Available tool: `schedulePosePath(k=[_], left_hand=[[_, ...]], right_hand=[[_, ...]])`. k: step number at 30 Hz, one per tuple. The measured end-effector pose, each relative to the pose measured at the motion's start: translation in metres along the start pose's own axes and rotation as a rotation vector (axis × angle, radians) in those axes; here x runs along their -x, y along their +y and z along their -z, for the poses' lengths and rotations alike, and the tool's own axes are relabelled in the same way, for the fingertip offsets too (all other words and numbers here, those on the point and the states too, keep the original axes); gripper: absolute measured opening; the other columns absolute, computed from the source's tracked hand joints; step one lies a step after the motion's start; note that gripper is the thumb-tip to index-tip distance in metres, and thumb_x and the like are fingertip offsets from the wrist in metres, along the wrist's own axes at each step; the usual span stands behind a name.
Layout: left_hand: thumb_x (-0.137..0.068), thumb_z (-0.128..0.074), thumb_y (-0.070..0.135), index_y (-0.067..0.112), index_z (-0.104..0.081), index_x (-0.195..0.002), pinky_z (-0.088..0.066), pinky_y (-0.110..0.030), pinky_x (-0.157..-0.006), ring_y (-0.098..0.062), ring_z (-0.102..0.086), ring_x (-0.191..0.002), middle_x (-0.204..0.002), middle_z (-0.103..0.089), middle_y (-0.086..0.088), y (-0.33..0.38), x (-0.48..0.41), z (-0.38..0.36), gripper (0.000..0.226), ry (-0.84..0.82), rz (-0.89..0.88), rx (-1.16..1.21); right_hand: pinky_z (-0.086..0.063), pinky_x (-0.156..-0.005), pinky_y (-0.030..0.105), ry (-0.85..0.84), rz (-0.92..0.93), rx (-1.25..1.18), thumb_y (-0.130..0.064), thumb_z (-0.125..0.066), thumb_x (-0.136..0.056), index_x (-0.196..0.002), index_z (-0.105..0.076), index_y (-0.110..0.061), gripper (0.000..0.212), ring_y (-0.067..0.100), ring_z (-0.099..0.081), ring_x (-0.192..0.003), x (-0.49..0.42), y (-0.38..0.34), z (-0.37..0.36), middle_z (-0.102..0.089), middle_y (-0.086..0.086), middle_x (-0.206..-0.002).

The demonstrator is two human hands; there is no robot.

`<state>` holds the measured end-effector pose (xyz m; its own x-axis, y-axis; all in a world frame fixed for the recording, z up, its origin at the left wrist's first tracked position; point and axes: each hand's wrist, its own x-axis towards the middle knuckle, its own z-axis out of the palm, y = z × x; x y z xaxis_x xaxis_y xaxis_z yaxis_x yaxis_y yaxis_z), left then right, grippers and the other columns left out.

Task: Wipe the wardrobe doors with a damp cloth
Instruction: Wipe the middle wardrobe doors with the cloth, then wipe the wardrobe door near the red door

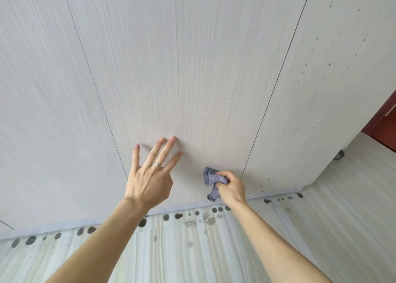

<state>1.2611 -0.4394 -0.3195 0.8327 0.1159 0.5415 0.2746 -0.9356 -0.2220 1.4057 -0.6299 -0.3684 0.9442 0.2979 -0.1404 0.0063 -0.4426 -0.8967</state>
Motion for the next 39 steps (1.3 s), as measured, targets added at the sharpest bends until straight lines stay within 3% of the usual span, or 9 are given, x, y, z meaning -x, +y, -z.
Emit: schedulePosePath(k=[7,10,13,16,22,26,29,36,39], left_hand=[[-0.099,-0.048,0.038,0.038,-0.038,-0.15,-0.031,-0.041,-0.115,-0.021,-0.034,-0.145,-0.163,-0.03,0.004,0.018,0.065,-0.025,0.052,-0.657,0.41,0.427],[-0.101,-0.046,0.045,0.032,-0.058,-0.125,-0.044,-0.03,-0.098,-0.019,-0.058,-0.112,-0.111,-0.065,0.016,0.011,0.07,-0.025,0.03,-0.915,0.709,0.925],[-0.1,-0.047,0.052,0.023,-0.063,-0.121,-0.049,-0.032,-0.088,-0.022,-0.065,-0.107,-0.107,-0.067,0.013,-0.002,0.067,-0.017,0.039,-0.93,0.854,1.171],[-0.098,-0.044,0.064,0.027,-0.065,-0.122,-0.048,-0.034,-0.085,-0.017,-0.067,-0.106,-0.117,-0.069,0.01,-0.018,0.06,-0.001,0.049,-0.934,0.991,1.339],[-0.083,-0.072,0.055,0.015,-0.07,-0.101,-0.052,-0.042,-0.09,-0.012,-0.071,-0.085,-0.098,-0.075,0.005,-0.052,0.045,0.048,0.044,-0.843,1.019,1.497],[-0.093,-0.071,0.033,0.014,-0.06,-0.094,-0.046,-0.031,-0.074,-0.011,-0.073,-0.08,-0.088,-0.072,-0.001,-0.069,0.014,0.118,0.022,-0.816,1.042,1.473],[-0.093,-0.07,0.034,0.009,-0.063,-0.103,-0.052,-0.029,-0.075,-0.012,-0.075,-0.086,-0.095,-0.075,-0.005,-0.08,-0.019,0.183,0.028,-0.84,1.025,1.446],[-0.089,-0.077,0.023,0.01,-0.061,-0.1,-0.06,-0.041,-0.087,-0.022,-0.072,-0.08,-0.09,-0.072,-0.011,-0.091,-0.118,0.348,0.023,-0.889,1.029,1.477],[-0.09,-0.075,0.019,0.012,-0.059,-0.099,-0.061,-0.035,-0.074,-0.017,-0.067,-0.069,-0.087,-0.069,-0.009,-0.089,-0.17,0.422,0.019,-0.871,1.007,1.448]], right_hand=[[-0.049,-0.076,0.035,-0.423,-0.306,-0.31,-0.009,-0.064,-0.095,-0.103,-0.071,-0.023,0.018,0.025,-0.068,-0.083,0.023,0.006,-0.025,-0.076,0.004,-0.094],[-0.05,-0.062,0.024,-0.55,-0.334,-0.417,-0.01,-0.051,-0.102,-0.113,-0.067,-0.009,0.019,0.013,-0.065,-0.064,0.034,0.0,-0.035,-0.074,0.002,-0.081],[-0.037,-0.044,0.018,-0.633,-0.372,-0.45,-0.009,-0.047,-0.103,-0.117,-0.061,0.003,0.023,0.009,-0.053,-0.049,0.043,-0.01,-0.046,-0.063,0.006,-0.074],[-0.022,-0.057,0.024,-0.746,-0.344,-0.439,-0.019,-0.06,-0.093,-0.113,-0.064,0.001,0.029,0.02,-0.045,-0.066,0.051,-0.024,-0.057,-0.055,0.014,-0.088],[-0.041,-0.046,0.018,-0.887,-0.339,-0.29,-0.02,-0.045,-0.104,-0.1,-0.067,-0.006,0.027,0.016,-0.061,-0.061,0.075,-0.09,-0.049,-0.066,0.015,-0.085],[-0.05,-0.081,0.027,-0.896,-0.321,-0.124,-0.058,-0.048,-0.098,-0.1,-0.071,-0.013,0.051,0.018,-0.068,-0.085,0.1,-0.161,-0.015,-0.073,0.008,-0.095],[-0.049,-0.08,0.028,-0.895,-0.187,0.026,-0.075,-0.066,-0.076,-0.1,-0.068,-0.016,0.063,0.013,-0.068,-0.091,0.119,-0.221,0.025,-0.072,-0.001,-0.094],[-0.048,-0.059,0.02,-0.827,-0.169,-0.018,-0.03,-0.069,-0.094,-0.112,-0.065,-0.009,0.028,0.008,-0.068,-0.072,0.169,-0.376,0.141,-0.072,-0.001,-0.086],[-0.056,-0.073,0.034,-0.716,-0.123,0.035,-0.027,-0.067,-0.095,-0.105,-0.065,-0.011,0.018,0.019,-0.071,-0.085,0.179,-0.439,0.191,-0.075,0.008,-0.095]])
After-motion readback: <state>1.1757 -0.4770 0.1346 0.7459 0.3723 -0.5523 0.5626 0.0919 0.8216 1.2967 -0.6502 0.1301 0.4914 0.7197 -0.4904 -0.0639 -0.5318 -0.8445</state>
